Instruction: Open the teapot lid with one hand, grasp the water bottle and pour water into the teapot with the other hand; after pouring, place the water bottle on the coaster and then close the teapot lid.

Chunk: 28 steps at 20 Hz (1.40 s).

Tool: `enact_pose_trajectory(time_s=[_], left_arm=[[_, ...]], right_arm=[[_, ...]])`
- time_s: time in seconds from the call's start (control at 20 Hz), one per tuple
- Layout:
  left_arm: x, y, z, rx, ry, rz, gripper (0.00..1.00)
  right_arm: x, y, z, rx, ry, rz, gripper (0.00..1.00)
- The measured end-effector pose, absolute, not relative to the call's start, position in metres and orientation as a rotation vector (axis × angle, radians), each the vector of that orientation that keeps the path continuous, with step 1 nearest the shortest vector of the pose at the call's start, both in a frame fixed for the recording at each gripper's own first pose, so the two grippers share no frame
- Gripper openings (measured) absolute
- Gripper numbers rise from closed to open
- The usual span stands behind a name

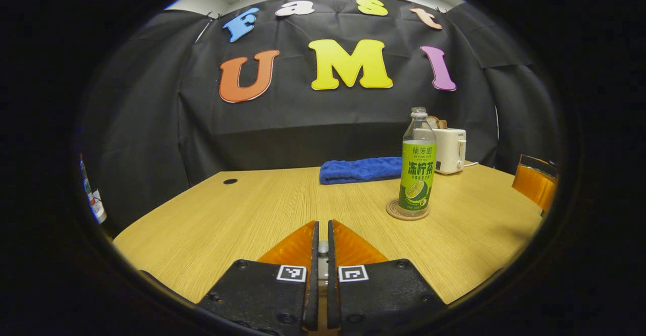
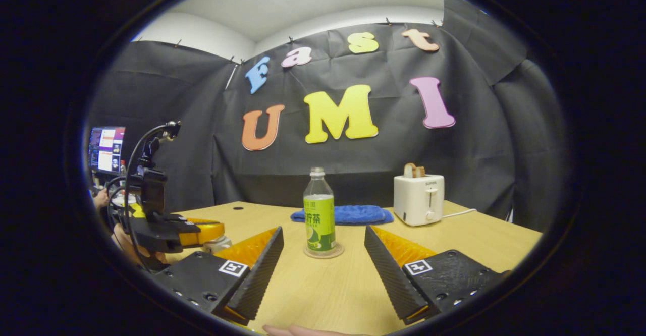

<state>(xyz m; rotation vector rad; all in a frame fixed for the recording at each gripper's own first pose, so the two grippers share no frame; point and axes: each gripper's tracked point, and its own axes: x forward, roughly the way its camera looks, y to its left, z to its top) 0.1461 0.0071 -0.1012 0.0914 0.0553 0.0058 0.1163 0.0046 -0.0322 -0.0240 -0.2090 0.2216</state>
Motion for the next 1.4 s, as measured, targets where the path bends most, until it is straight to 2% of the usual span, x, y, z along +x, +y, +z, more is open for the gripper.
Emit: enact_pose_trajectory(time_s=[0.05,0.1,0.15,0.2,0.3,0.35,0.4,0.5,0.7,0.75,0.8,0.85,0.9,1.0,1.15,1.4], left_arm=[[0.148,0.002,-0.102,0.095,0.063,-0.007,0.13],[0.148,-0.001,-0.103,0.103,0.072,-0.008,0.29],[0.145,-0.002,-0.102,0.114,0.08,0.003,0.39],[0.144,-0.002,-0.101,0.126,0.086,0.019,0.49],[0.141,0.0,-0.092,0.125,0.074,0.05,0.6],[0.137,0.001,-0.085,0.107,0.065,0.065,0.65],[0.134,0.0,-0.079,0.083,0.063,0.066,0.78],[0.124,0.0,-0.067,0.062,0.054,0.075,0.88],[0.095,0.002,-0.032,0.063,0.008,0.073,0.91],[0.086,-0.003,-0.022,0.053,-0.005,0.047,0.9],[0.076,-0.008,-0.014,0.038,-0.013,0.024,0.9],[0.066,-0.009,-0.006,0.018,-0.018,0.008,0.91],[0.055,-0.012,0.001,-0.009,-0.021,-0.003,0.91],[0.033,-0.017,0.017,-0.035,-0.035,-0.027,0.92],[0.0,-0.008,0.041,-0.002,-0.087,0.002,0.92],[-0.037,-0.021,0.039,0.023,-0.083,0.003,0.91]], right_arm=[[0.113,0.0,-0.032,-0.028,-0.207,0.206,0.96],[0.11,-0.004,-0.032,-0.032,-0.204,0.187,0.96],[0.105,-0.008,-0.031,-0.035,-0.202,0.169,0.92],[0.099,-0.013,-0.03,-0.034,-0.197,0.146,0.93],[0.087,-0.018,-0.029,-0.034,-0.187,0.11,0.93],[0.079,-0.019,-0.028,-0.04,-0.184,0.097,0.96],[0.072,-0.021,-0.024,-0.047,-0.185,0.081,0.96],[0.063,-0.027,-0.019,-0.045,-0.154,0.013,0.96],[0.037,-0.009,-0.013,-0.036,-0.078,-0.025,0.96],[0.028,-0.006,-0.008,-0.043,-0.088,-0.026,0.93],[0.02,-0.003,-0.003,-0.054,-0.102,-0.032,0.96],[0.011,0.0,0.0,-0.069,-0.111,-0.035,0.92],[0.002,0.002,0.003,-0.09,-0.119,-0.036,0.96],[-0.018,0.002,0.01,-0.135,-0.138,-0.054,0.96],[-0.048,-0.012,0.017,-0.15,-0.172,-0.092,0.95],[-0.071,-0.05,0.027,-0.161,-0.206,-0.156,0.95]])
